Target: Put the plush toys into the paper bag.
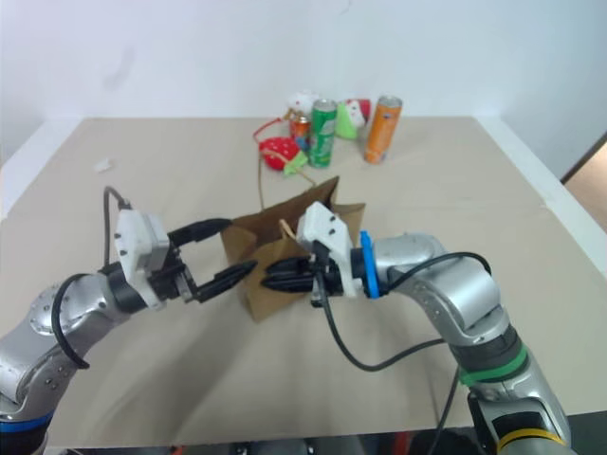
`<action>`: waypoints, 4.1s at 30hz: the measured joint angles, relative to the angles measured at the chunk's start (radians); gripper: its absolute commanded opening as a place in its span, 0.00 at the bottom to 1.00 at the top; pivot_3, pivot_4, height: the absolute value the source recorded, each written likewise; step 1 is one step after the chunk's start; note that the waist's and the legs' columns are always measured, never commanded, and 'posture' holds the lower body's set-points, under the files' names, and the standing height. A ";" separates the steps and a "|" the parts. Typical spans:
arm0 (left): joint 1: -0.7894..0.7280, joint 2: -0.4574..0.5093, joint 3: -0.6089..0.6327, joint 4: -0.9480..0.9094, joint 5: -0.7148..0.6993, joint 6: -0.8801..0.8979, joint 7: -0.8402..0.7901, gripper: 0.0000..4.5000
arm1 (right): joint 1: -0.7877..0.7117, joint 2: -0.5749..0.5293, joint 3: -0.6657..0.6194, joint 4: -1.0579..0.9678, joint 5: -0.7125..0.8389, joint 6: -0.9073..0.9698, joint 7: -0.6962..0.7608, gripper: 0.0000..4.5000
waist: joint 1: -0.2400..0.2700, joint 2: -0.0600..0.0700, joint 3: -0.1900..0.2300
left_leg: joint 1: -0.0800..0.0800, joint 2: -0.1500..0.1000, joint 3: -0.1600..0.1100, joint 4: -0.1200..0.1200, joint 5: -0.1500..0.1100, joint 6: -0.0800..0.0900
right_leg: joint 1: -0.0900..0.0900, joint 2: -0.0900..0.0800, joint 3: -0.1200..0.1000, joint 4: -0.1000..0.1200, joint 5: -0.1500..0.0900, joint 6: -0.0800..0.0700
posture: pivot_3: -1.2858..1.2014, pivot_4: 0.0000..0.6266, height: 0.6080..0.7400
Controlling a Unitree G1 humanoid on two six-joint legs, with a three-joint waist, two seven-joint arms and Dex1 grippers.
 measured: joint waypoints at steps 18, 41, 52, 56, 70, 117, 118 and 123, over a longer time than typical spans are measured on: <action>0.040 -0.016 0.047 -0.024 -0.074 0.051 0.047 0.92 | 0.000 -0.001 0.000 0.000 -0.003 -0.013 0.015 0.19 | 0.000 0.000 0.000 | 0.000 0.000 0.000 0.000 0.000 0.000 | 0.000 0.000 0.000 0.000 0.000 0.000 | 0.52 0.24 1.00; 0.036 0.033 0.033 -0.011 -0.158 0.129 0.023 0.92 | 0.013 0.005 0.009 0.000 -0.019 -0.023 0.018 0.19 | 0.000 0.000 0.000 | 0.000 0.000 0.000 0.000 0.000 0.000 | 0.000 0.000 -0.001 0.000 0.000 0.000 | 0.52 0.24 1.00; 0.019 0.018 -0.024 0.005 -0.070 0.109 0.024 0.92 | 0.013 0.006 0.009 0.000 -0.024 -0.025 0.020 0.19 | 0.000 0.000 0.000 | 0.000 0.000 0.000 0.000 0.000 0.000 | 0.000 0.000 -0.001 -0.001 0.000 0.000 | 0.52 0.24 1.00; 0.019 0.016 -0.033 0.008 -0.058 0.108 0.024 0.76 | 0.013 0.006 0.009 0.000 -0.025 -0.025 0.020 0.16 | 0.000 0.000 0.000 | 0.000 0.000 0.000 0.000 0.000 0.000 | 0.000 0.000 -0.001 -0.001 0.000 0.000 | 0.52 0.24 1.00; -0.003 0.007 -0.047 0.075 0.018 0.022 -0.043 0.03 | 0.013 0.005 0.009 0.000 -0.032 -0.025 0.016 0.16 | 0.000 0.000 0.000 | -0.001 0.000 0.000 -0.001 0.000 0.000 | -0.001 0.000 -0.001 -0.001 0.000 0.000 | 0.52 0.24 1.00; -0.212 0.173 -0.024 0.363 -0.001 -0.291 -0.725 0.00 | -0.076 -0.386 -0.400 0.377 0.061 -0.212 0.377 0.97 | 0.000 0.005 0.004 | -0.003 0.000 -0.001 -0.001 -0.002 0.001 | -0.002 -0.001 -0.003 -0.002 -0.002 0.000 | 0.52 0.24 1.00; -0.227 0.171 -0.052 0.419 0.028 -0.329 -0.766 0.00 | -0.072 -0.368 -0.392 0.335 0.091 -0.192 0.381 0.97 | 0.000 0.005 0.004 | -0.003 0.000 -0.001 -0.001 -0.002 0.001 | -0.002 -0.001 -0.004 -0.002 -0.002 0.000 | 0.52 0.24 1.00; -0.294 0.156 -0.086 0.521 0.077 -0.408 -0.837 0.00 | -0.057 -0.343 -0.369 0.249 0.154 -0.148 0.397 0.97 | 0.001 0.005 0.004 | -0.004 -0.001 -0.001 0.000 -0.002 0.001 | -0.002 -0.002 -0.004 -0.002 -0.001 0.002 | 0.52 0.24 1.00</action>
